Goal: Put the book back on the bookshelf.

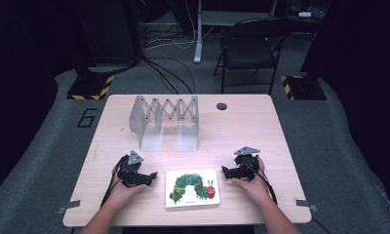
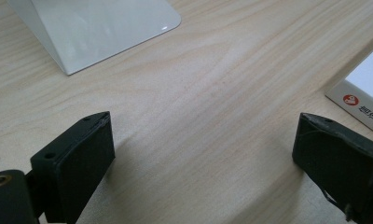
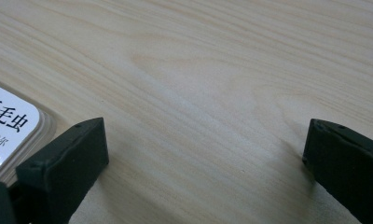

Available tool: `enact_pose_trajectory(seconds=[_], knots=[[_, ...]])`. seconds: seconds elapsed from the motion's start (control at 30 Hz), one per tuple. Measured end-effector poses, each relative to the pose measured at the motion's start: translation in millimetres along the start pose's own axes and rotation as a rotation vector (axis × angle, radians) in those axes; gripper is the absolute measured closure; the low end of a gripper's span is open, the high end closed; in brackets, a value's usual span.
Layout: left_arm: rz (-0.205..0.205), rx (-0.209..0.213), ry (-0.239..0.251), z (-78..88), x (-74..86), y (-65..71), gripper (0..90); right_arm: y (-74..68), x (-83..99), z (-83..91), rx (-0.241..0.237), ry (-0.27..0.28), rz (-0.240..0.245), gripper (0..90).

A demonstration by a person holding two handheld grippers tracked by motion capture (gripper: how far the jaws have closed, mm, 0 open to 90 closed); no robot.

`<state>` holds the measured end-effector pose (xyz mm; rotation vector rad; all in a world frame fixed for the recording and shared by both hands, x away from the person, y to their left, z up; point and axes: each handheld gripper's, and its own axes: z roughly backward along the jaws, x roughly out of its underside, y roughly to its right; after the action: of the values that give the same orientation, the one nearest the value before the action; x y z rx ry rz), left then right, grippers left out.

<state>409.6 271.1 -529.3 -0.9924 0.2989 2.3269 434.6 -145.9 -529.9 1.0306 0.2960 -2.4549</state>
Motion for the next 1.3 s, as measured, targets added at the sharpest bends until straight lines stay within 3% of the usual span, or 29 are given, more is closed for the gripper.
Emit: enact_pose_trajectory(seconds=[0.23,0.27,0.47,0.53,0.8,0.87,0.97,1.1,1.13,1.2,1.23,1.27,1.3], knots=[[-0.003,0.004,-0.001,-0.1,0.0,-0.1,5.2,-0.7,0.4,0.5,0.012,-0.001,-0.003,0.0],[0.015,-0.01,0.019,-1.8,0.3,1.8,5.1,-0.7,0.4,0.4,0.013,-0.001,-0.003,0.0],[0.016,-0.011,0.019,-1.9,0.2,1.9,4.9,-0.7,0.4,0.5,0.013,-0.001,-0.003,0.0],[0.009,-0.006,-0.001,-0.6,-0.6,1.2,4.9,-1.3,0.6,0.6,0.015,-0.002,-0.009,0.0],[0.02,-0.018,0.009,-0.4,0.5,2.9,5.4,-1.6,0.7,0.7,0.021,-0.001,-0.013,0.0],[0.044,-0.025,0.007,0.8,0.4,5.4,6.5,-1.6,0.5,0.6,0.02,-0.003,-0.014,0.0],[0.03,-0.024,-0.009,2.2,-0.7,7.3,8.2,-1.8,0.7,0.6,0.022,-0.001,-0.015,0.0],[0.038,-0.031,0.009,2.9,-0.8,9.0,14.8,-2.4,0.6,1.0,0.03,-0.004,-0.013,0.2],[0.025,-0.03,-0.012,4.8,-1.3,7.8,15.5,-2.5,0.1,1.9,0.03,-0.01,-0.009,2.2],[0.05,-0.039,0.003,4.8,-0.8,8.2,16.6,-2.4,-0.3,3.3,0.018,-0.014,-0.01,4.8],[0.061,-0.037,0.005,5.5,-0.9,8.2,18.6,-1.4,-0.9,5.0,0.011,-0.02,-0.007,8.3],[0.062,-0.032,-0.003,6.9,-1.0,7.6,21.9,0.2,-1.6,8.7,0.023,-0.023,-0.012,17.6],[0.063,-0.036,-0.002,7.3,-1.0,7.4,21.9,0.2,-1.6,8.7,0.023,-0.023,-0.012,17.6]])
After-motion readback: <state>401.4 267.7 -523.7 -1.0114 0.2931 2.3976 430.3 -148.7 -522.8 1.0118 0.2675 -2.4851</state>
